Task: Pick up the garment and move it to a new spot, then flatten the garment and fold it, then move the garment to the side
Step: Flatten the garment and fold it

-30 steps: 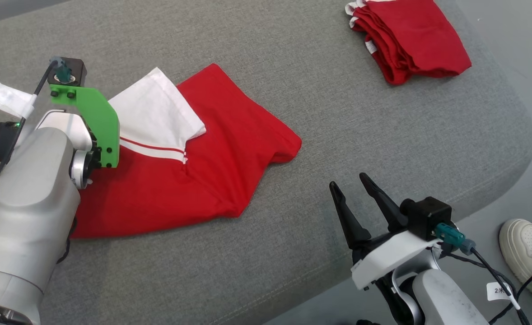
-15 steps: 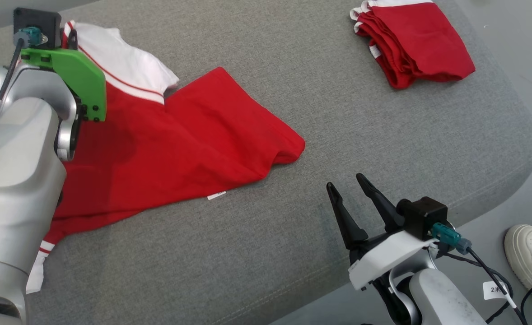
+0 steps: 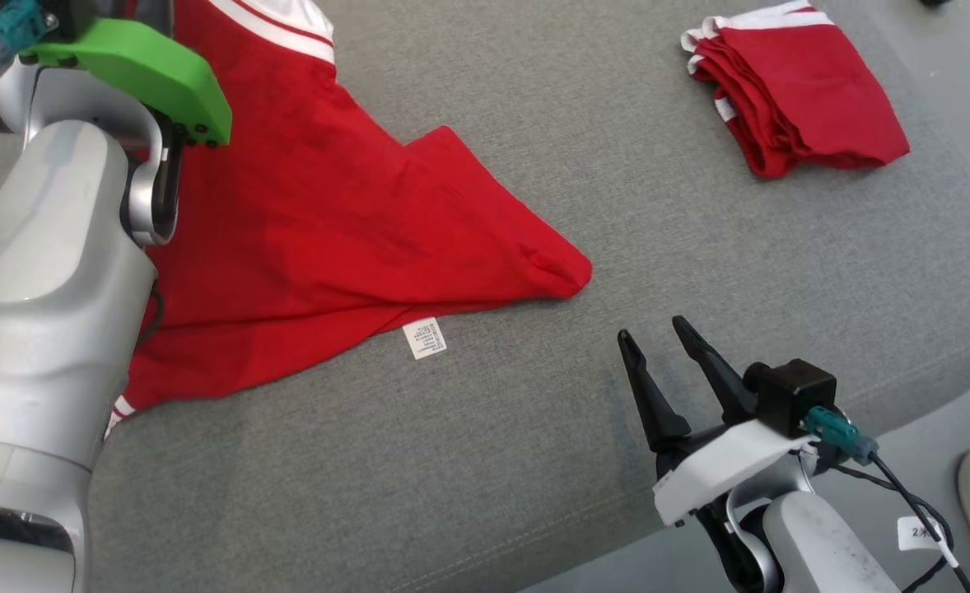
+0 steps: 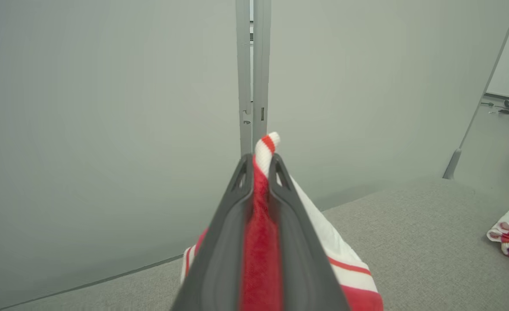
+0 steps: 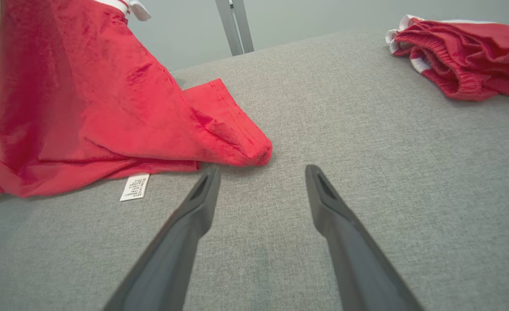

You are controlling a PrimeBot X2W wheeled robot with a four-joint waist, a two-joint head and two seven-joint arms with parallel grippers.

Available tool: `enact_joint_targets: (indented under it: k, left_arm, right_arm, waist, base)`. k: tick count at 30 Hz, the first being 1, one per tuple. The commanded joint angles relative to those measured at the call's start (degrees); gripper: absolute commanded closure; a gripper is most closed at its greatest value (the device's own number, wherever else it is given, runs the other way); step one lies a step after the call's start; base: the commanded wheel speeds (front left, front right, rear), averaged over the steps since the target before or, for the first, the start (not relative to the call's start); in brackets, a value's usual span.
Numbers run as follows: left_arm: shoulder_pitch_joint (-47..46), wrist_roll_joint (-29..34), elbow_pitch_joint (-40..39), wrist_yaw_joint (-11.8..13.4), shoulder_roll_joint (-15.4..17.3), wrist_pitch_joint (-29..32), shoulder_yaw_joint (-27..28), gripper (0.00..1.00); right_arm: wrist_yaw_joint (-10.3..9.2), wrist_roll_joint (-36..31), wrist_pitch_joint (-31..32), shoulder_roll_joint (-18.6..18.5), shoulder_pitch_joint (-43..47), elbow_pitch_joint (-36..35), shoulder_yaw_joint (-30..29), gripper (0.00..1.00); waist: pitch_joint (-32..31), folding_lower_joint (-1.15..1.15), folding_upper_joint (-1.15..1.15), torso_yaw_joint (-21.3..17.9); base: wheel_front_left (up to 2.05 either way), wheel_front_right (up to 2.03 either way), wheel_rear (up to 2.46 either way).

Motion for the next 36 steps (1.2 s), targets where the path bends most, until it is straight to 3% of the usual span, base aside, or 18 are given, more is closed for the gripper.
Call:
enact_joint_targets:
  k: [1, 8, 14, 20, 30, 35, 36]
  left_arm:
    - [2.0, -0.8, -0.7, -0.2, -0.1, -1.0, 0.5, 1.0]
    - [14.7, -5.5, -10.1, 1.1, 1.1, -3.9, 5.6, 1.0]
    - [31.2, -7.5, -21.4, 5.3, 3.3, -4.2, 8.3, 1.0]
    - [44.5, -9.5, -28.2, 9.2, 3.9, -3.3, 8.8, 1.0]
    - [53.3, -11.2, -26.8, 13.9, 2.0, -3.3, 9.5, 1.0]
    - [54.6, -11.5, -23.6, 14.9, 1.0, -3.5, 9.7, 1.0]
    - [54.7, -11.6, -22.7, 14.9, 1.0, -3.5, 9.7, 0.88]
  right_arm:
    - [-0.07, -0.6, 0.3, -0.1, 0.9, -0.2, -0.5, 0.0]
    - [-0.06, -2.7, 2.2, -0.1, 3.0, -1.6, -2.3, 0.0]
    - [-0.06, -3.8, 4.6, -0.1, 5.3, -3.3, -2.7, 0.0]
    - [-0.06, -3.9, 6.3, -0.1, 6.7, -4.7, -1.9, 0.0]
    - [-0.06, -4.2, 7.8, -0.1, 7.4, -5.7, -1.7, 0.0]
    - [-0.06, -4.1, 7.9, -0.1, 7.7, -5.9, -1.6, 0.0]
    - [-0.06, -4.0, 7.9, -0.1, 7.7, -5.9, -1.7, 0.0]
  waist:
    - [-1.3, 0.0, 0.0, 3.2]
    - [-5.4, 0.0, 0.0, 10.7]
    - [-9.0, 0.0, 0.0, 16.3]
    - [-11.2, 0.0, 0.0, 19.1]
    - [-12.7, 0.0, 0.0, 19.8]
    - [-12.8, 0.0, 0.0, 19.5]
    - [-12.8, 0.0, 0.0, 19.4]
  base:
    - [0.0, 0.0, 0.0]
    - [0.0, 0.0, 0.0]
    - [0.0, 0.0, 0.0]
    - [0.0, 0.0, 0.0]
    - [0.0, 0.0, 0.0]
    - [0.0, 0.0, 0.0]
    - [0.0, 0.0, 0.0]
